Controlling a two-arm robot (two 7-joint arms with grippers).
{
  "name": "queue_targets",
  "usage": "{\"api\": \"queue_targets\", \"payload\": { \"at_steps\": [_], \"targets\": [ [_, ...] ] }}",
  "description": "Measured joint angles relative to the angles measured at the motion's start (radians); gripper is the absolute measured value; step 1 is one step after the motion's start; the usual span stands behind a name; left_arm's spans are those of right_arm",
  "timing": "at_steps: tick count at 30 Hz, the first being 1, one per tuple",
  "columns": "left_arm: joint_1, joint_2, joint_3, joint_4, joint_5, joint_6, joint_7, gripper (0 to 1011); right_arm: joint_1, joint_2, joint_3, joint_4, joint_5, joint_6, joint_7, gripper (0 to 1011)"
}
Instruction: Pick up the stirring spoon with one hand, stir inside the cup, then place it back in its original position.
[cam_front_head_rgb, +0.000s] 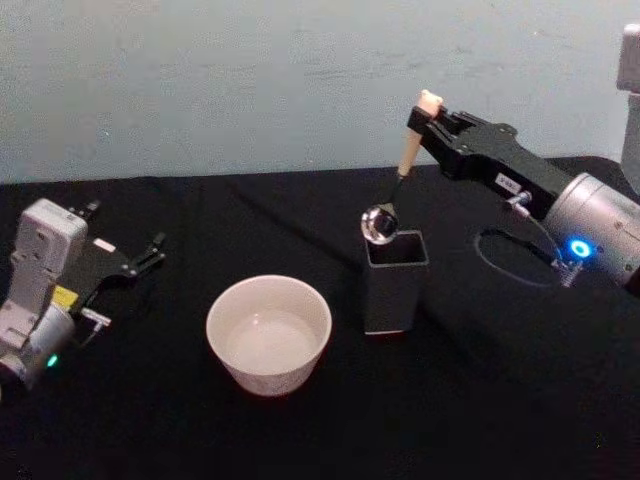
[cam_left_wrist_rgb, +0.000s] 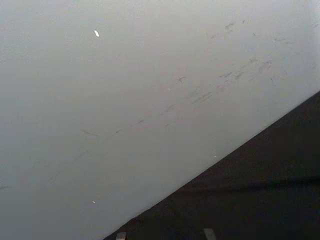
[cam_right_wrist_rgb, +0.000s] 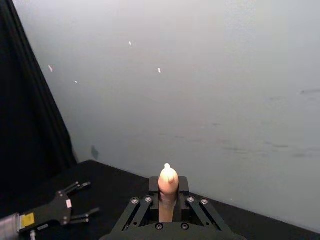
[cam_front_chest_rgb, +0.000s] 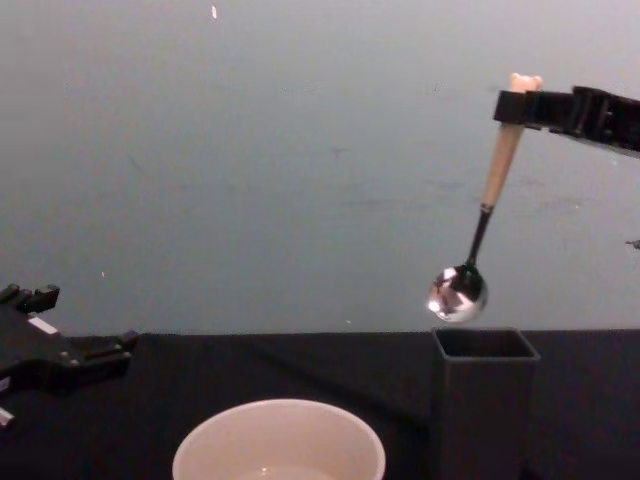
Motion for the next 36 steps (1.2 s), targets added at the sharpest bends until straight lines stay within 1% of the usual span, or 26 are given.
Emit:
{"api": "queue_targets", "payload": {
  "at_steps": [7,10,14,22,25,31,36],
  "targets": [
    [0.0,0.0,0.0,0.0,0.0,0.0,0.0,1001,-0.018,0.025,0.003,-0.003,0.006,-0.019,-0.017,218],
    [0.0,0.0,0.0,0.0,0.0,0.0,0.0,1001,-0.021,0.032,-0.003,-0.001,0.004,-0.027,-0.024,218],
    [0.0,0.0,0.0,0.0,0.0,0.0,0.0,1001,-0.025,0.035,-0.016,0.011,-0.01,-0.037,-0.033,218],
    [0.0,0.0,0.0,0.0,0.0,0.0,0.0,1002,-0.013,0.02,-0.044,0.053,-0.035,-0.04,-0.04,218],
    [0.0,0.0,0.0,0.0,0.0,0.0,0.0,1001,-0.007,0.012,-0.057,0.071,-0.052,-0.04,-0.042,218],
    [0.0,0.0,0.0,0.0,0.0,0.0,0.0,1001,-0.002,0.004,-0.072,0.097,-0.077,-0.038,-0.038,218],
    [0.0,0.0,0.0,0.0,0.0,0.0,0.0,1001,-0.003,-0.002,-0.078,0.112,-0.092,-0.035,-0.036,217]
  ]
}}
